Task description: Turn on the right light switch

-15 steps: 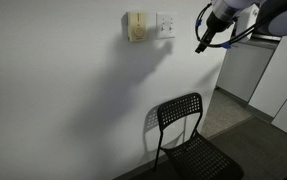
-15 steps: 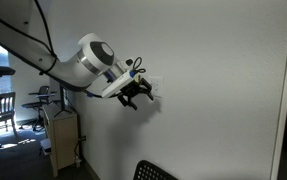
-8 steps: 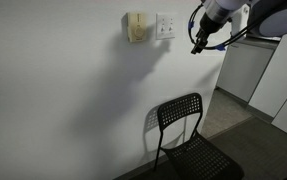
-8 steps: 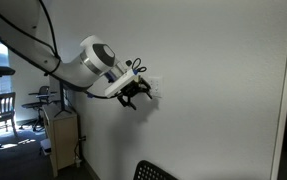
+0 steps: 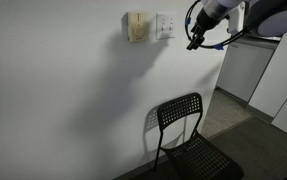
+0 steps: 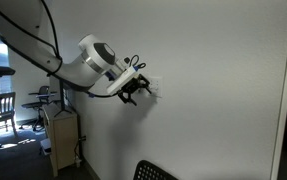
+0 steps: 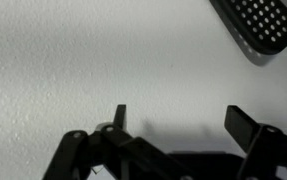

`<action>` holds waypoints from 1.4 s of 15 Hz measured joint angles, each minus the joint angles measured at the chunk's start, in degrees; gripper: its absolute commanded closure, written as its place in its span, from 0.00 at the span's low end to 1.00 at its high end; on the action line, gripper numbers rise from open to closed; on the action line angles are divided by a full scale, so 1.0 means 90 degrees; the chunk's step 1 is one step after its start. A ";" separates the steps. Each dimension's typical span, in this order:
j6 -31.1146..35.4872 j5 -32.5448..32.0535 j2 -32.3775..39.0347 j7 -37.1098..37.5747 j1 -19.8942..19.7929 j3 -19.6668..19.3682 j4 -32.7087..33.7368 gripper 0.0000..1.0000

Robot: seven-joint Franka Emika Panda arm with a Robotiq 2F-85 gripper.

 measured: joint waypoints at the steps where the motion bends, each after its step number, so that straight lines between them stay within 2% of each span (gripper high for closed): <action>1: 0.0030 -0.0060 0.0065 -0.0038 0.0034 0.0001 0.0134 0.00; 8: -0.0368 -0.0008 0.0784 -0.0745 0.0346 0.0005 0.1028 0.00; 15: -0.0356 0.0029 0.1543 -0.1139 0.0382 -0.0036 0.1983 0.00; 21: -0.0361 0.0254 0.1953 -0.1332 0.0386 -0.0122 0.2312 0.00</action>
